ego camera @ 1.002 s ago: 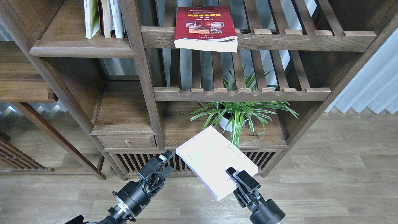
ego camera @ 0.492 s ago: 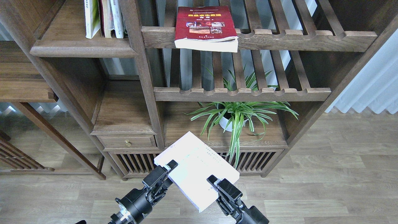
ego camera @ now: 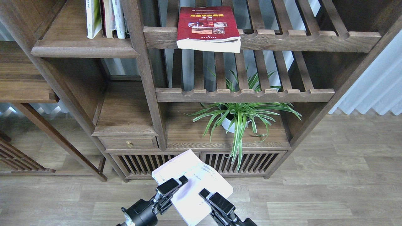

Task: Organize books on shelf
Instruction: 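Lift the white book with the left gripper up to the upper shelf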

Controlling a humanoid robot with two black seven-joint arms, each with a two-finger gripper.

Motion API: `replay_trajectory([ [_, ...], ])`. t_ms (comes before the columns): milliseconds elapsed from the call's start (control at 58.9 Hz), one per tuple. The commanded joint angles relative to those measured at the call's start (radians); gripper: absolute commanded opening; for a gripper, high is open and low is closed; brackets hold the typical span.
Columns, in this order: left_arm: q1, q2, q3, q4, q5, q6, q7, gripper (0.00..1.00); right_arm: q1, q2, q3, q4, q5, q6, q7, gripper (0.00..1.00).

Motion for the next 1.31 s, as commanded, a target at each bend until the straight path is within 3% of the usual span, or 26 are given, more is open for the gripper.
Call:
replay_trajectory([
  [0,0.008,0.048,-0.047,-0.002,0.011,0.000,-0.006,0.02,0.032,-0.007,0.017,-0.031,0.000,0.000,0.004,0.58],
  [34,0.012,0.054,-0.060,-0.004,0.011,0.000,-0.008,0.02,0.038,-0.010,0.020,-0.037,0.001,0.000,0.005,0.65],
  [85,0.028,0.077,-0.109,-0.004,0.012,0.000,-0.008,0.02,0.053,-0.027,0.042,-0.060,0.001,0.000,0.005,0.86],
  [187,0.065,0.114,-0.178,-0.004,0.040,0.000,-0.008,0.02,0.058,-0.045,0.100,-0.112,0.006,0.000,0.008,0.98],
  [306,0.169,0.145,-0.331,-0.002,0.213,0.000,-0.011,0.02,0.102,-0.047,0.192,-0.210,0.015,0.000,0.008,0.98],
  [560,0.291,0.128,-0.641,-0.084,0.551,0.000,-0.008,0.02,0.159,-0.045,0.203,-0.217,0.021,0.000,0.011,0.98],
  [781,0.314,-0.042,-0.923,-0.167,0.727,0.000,0.009,0.02,0.168,-0.045,0.203,-0.221,0.037,0.000,0.009,0.98],
  [1036,0.279,-0.164,-1.042,-0.167,0.733,0.000,0.087,0.02,0.185,-0.048,0.204,-0.238,0.055,0.000,0.009,0.98],
  [1290,0.159,-0.193,-1.118,-0.167,0.727,0.000,0.095,0.02,0.201,-0.045,0.204,-0.273,0.061,0.000,0.011,0.98],
])
